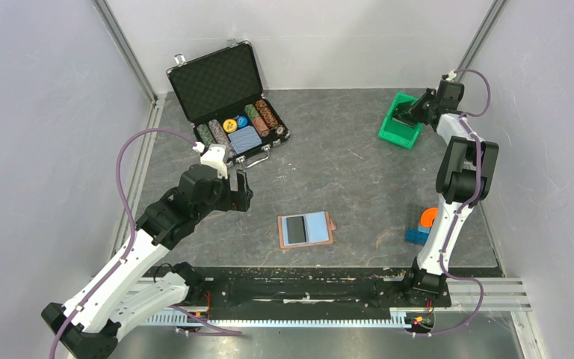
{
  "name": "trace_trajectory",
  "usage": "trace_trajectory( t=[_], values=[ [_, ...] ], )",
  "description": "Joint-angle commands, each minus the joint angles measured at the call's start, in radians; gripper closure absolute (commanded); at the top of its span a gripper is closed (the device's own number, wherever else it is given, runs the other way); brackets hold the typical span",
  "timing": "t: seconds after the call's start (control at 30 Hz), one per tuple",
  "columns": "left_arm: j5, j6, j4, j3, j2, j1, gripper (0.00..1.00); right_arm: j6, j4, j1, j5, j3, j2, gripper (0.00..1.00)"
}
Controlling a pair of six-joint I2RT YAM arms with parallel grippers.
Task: Take the credit cards out of the card holder
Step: Place the credit card in the storage box.
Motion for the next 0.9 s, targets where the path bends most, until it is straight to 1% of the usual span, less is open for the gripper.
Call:
trace_trajectory(
  t=[0.0, 0.07, 0.13, 0.23, 0.43, 0.73, 0.87],
  values=[
    [-0.027, 0.076, 0.015, -0.004, -0.004, 0.002, 0.0, 0.012, 0.049, -0.017, -0.018, 0.054, 0.016, 0.99],
    [-0.029, 0.076, 0.015, -0.004, -0.004, 0.001, 0.0, 0.012, 0.049, -0.02, -0.018, 0.055, 0.017, 0.96],
    [-0.032, 0.076, 0.015, -0.003, -0.003, 0.001, 0.0, 0.019, 0.048, -0.026, -0.016, 0.054, 0.018, 0.95],
    [-0.03, 0.074, 0.015, -0.003, -0.003, 0.002, 0.0, 0.029, 0.043, -0.028, -0.011, 0.055, 0.023, 0.89],
    [-0.034, 0.074, 0.015, -0.003, -0.007, 0.002, 0.0, 0.046, 0.03, -0.029, 0.007, 0.065, 0.019, 0.85],
    [-0.039, 0.076, 0.014, -0.007, -0.012, 0.001, 0.0, 0.024, -0.036, -0.029, 0.048, 0.147, 0.003, 0.82],
    [-0.034, 0.076, 0.014, -0.006, -0.011, 0.001, 0.0, 0.027, -0.055, -0.023, 0.056, 0.151, 0.013, 0.73]
  ],
)
